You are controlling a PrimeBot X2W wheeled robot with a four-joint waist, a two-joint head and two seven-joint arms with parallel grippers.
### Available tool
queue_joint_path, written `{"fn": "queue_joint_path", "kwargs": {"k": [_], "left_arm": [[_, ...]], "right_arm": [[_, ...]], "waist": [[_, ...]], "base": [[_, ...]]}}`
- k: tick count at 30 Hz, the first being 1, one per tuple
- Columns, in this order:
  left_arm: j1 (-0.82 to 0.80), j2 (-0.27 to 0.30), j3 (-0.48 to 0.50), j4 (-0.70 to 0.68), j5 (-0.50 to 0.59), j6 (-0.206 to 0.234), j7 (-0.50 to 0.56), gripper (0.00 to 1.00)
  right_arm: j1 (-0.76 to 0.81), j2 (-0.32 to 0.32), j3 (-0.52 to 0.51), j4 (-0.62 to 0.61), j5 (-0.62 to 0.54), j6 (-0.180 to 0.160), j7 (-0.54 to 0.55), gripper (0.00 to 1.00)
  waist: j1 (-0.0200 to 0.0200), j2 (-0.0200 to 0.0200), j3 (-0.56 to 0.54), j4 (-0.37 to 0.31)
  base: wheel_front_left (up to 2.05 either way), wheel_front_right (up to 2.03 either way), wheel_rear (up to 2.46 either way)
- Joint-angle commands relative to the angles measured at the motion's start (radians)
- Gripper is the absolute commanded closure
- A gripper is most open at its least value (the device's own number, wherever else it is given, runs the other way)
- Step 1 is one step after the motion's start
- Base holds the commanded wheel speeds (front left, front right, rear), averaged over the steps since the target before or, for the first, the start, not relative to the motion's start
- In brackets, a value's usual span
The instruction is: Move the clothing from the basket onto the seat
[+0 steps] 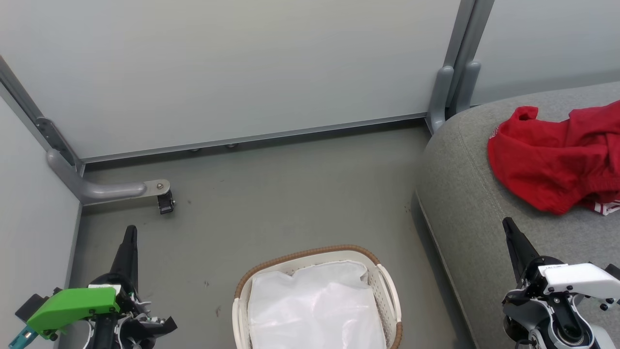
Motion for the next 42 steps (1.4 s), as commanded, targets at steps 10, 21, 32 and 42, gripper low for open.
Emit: {"fn": "queue_joint_path", "kwargs": {"k": [10, 21, 32, 42], "left_arm": [[-0.011, 0.007, 0.002, -0.002, -0.003, -0.007, 0.003, 1.0], [-0.011, 0.007, 0.002, -0.002, -0.003, -0.007, 0.003, 1.0], [-0.011, 0.007, 0.002, -0.002, -0.003, -0.006, 0.003, 1.0], [-0.011, 0.007, 0.002, -0.002, -0.003, -0.007, 0.003, 1.0]], "right_arm": [[0.011, -0.006, -0.002, -0.003, 0.004, 0.0, 0.003, 1.0], [0.011, -0.006, -0.002, -0.003, 0.004, 0.0, 0.003, 1.0], [0.011, -0.006, -0.002, -0.003, 0.004, 0.0, 0.003, 1.0], [0.011, -0.006, -0.002, -0.003, 0.004, 0.0, 0.003, 1.0]], "waist": [[0.0, 0.0, 0.0, 0.0], [0.0, 0.0, 0.0, 0.0], [0.0, 0.0, 0.0, 0.0], [0.0, 0.0, 0.0, 0.0]], "base": [[0.0, 0.0, 0.0], [0.0, 0.0, 0.0], [0.0, 0.0, 0.0], [0.0, 0.0, 0.0]]}}
